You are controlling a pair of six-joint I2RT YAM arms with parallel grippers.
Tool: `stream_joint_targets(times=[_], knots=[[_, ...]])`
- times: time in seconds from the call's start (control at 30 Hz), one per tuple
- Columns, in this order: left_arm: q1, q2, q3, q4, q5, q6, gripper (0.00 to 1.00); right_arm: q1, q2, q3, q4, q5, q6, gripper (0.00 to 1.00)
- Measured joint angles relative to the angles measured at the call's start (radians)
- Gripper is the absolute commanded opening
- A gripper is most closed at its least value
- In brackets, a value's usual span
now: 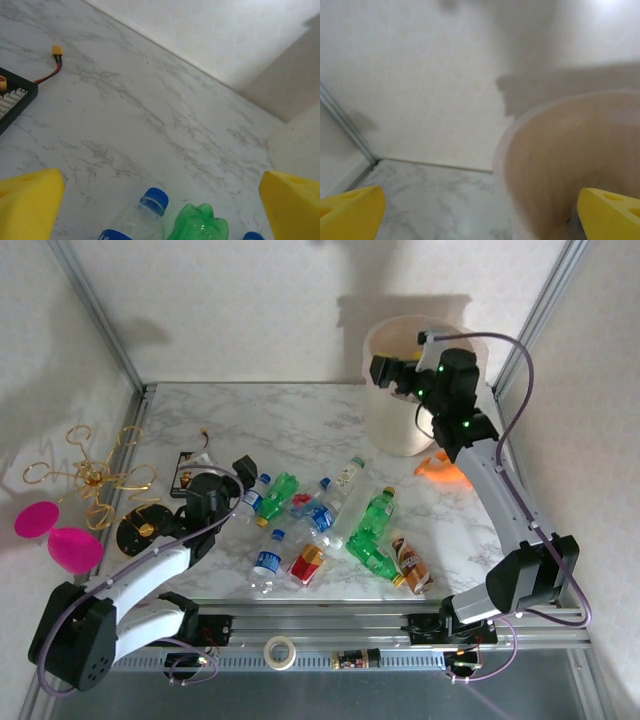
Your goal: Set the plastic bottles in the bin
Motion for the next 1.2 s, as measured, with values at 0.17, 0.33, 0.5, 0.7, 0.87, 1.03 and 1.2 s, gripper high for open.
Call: stream_joint_targets(times=[0.17,0.33,0.5,0.7,0.87,1.03,1.2], knots=[[0.005,0.077,0.014,-0.016,0.045,-0.007,1.0,0.049,-0.026,-0.15,0.005,0.024,0.043,0.99],[0.005,0.178,0.074,-0.032,0.111,-0.029,1.0,0.095,-0.034,-0.283,0.026,0.051,0.074,0.99],[0.005,0.208,0.13,-0.087,0.149,-0.035,1.0,0.113,-0.042,-0.402,0.077,0.045,0.113,0.99],[0.005,0.19,0.135,-0.227,0.159,-0.031,1.0,0.129,-0.046,-0.519,0.137,0.038,0.139,0.99],[0.005,0.147,0.126,-0.334,0.159,-0.015,1.0,0.143,-0.053,-0.569,0.143,0.038,0.138,0.99],[0.005,0.134,0.115,-0.401,0.158,0.004,0.98,0.143,-0.073,-0.576,0.143,0.038,0.137,0.99],[0.005,0.163,0.115,-0.417,0.159,0.027,0.96,0.143,-0.091,-0.576,0.143,0.039,0.138,0.99]])
